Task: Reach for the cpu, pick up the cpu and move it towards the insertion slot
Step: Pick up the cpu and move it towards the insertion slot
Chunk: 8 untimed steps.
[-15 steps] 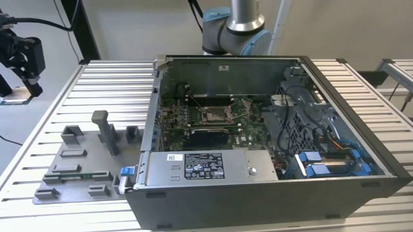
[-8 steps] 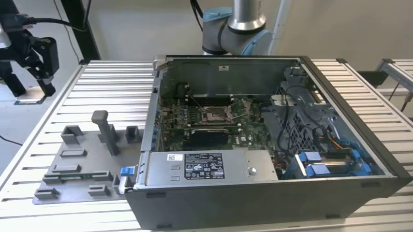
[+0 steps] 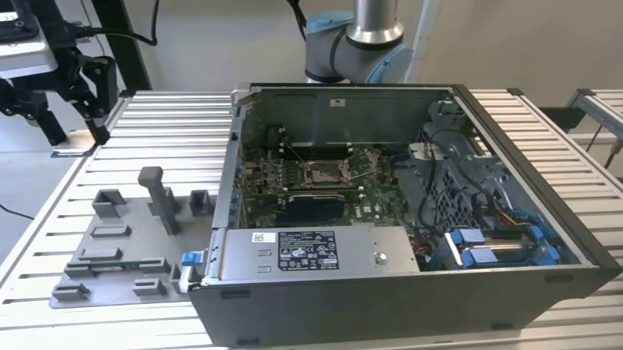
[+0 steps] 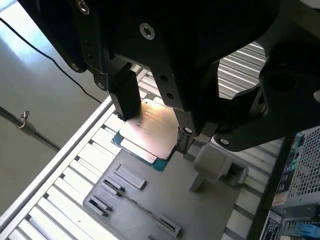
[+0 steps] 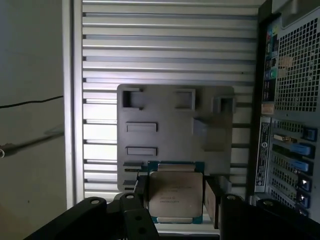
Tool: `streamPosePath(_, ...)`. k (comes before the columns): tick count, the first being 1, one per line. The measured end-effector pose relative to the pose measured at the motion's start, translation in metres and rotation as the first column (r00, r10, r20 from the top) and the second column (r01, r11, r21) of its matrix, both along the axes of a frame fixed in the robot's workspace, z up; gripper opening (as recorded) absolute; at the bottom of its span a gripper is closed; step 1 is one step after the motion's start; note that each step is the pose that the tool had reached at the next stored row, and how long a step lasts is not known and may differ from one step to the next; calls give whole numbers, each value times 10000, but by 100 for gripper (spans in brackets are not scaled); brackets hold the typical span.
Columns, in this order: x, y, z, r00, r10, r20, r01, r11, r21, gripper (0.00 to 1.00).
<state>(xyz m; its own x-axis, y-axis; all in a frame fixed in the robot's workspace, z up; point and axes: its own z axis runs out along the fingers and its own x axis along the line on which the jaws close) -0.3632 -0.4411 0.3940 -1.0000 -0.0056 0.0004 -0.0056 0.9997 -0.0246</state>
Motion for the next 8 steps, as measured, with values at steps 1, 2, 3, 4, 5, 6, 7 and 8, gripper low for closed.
streamPosePath(1, 40, 0, 0, 10000, -1, 0, 1, 10000, 0, 0)
streamPosePath(2, 82, 0, 0, 10000, -1, -1, 1, 10000, 0, 0)
streamPosePath(3, 122, 0, 0, 10000, -1, 0, 1, 10000, 0, 0)
streamPosePath(4, 162, 0, 0, 10000, -1, 0, 1, 10000, 0, 0)
streamPosePath(5, 202, 0, 0, 10000, -1, -1, 1, 10000, 0, 0)
streamPosePath(6, 241, 0, 0, 10000, -1, -1, 1, 10000, 0, 0)
streamPosePath(7, 278, 0, 0, 10000, 0, 0, 0, 10000, 0, 0)
streamPosePath(8, 313, 0, 0, 10000, -1, -1, 1, 10000, 0, 0)
